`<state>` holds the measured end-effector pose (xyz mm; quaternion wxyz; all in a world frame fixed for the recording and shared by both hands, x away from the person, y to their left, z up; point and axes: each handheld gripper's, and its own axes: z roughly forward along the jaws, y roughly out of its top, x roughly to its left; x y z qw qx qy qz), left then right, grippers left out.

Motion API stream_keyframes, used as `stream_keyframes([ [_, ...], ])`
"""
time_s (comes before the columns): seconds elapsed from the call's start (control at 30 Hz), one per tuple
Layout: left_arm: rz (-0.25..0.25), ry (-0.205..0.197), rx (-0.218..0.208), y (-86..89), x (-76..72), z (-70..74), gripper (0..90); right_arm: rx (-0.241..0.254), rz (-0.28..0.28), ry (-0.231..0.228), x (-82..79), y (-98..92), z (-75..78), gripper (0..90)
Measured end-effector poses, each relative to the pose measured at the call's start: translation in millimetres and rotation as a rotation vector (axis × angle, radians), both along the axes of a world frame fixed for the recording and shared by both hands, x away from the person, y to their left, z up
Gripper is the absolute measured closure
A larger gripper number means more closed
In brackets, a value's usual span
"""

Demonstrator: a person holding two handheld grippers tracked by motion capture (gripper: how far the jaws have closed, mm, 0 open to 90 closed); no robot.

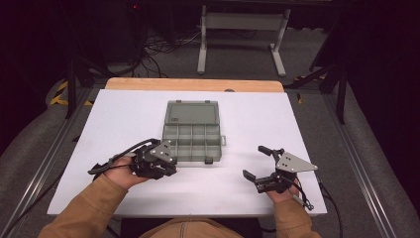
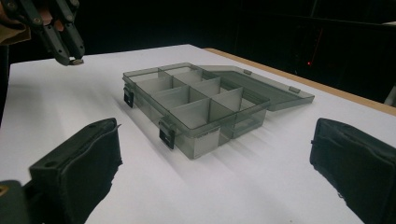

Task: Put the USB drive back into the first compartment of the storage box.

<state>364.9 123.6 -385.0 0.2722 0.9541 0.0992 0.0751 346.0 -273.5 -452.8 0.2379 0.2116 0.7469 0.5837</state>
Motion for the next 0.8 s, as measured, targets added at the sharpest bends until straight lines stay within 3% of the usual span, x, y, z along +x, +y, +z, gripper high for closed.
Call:
stream_keyframes([
  [0.4,0.135,-0.014,-0.110,12.8,20.3,11.0,78.4,-0.002,0.000,0.000,0.0,0.2,-0.1,2.3],
  [0.8,0.263,-0.015,-0.185,21.9,41.7,14.2,78.4,-0.003,0.003,0.000,-0.1,0.2,-0.1,2.3],
])
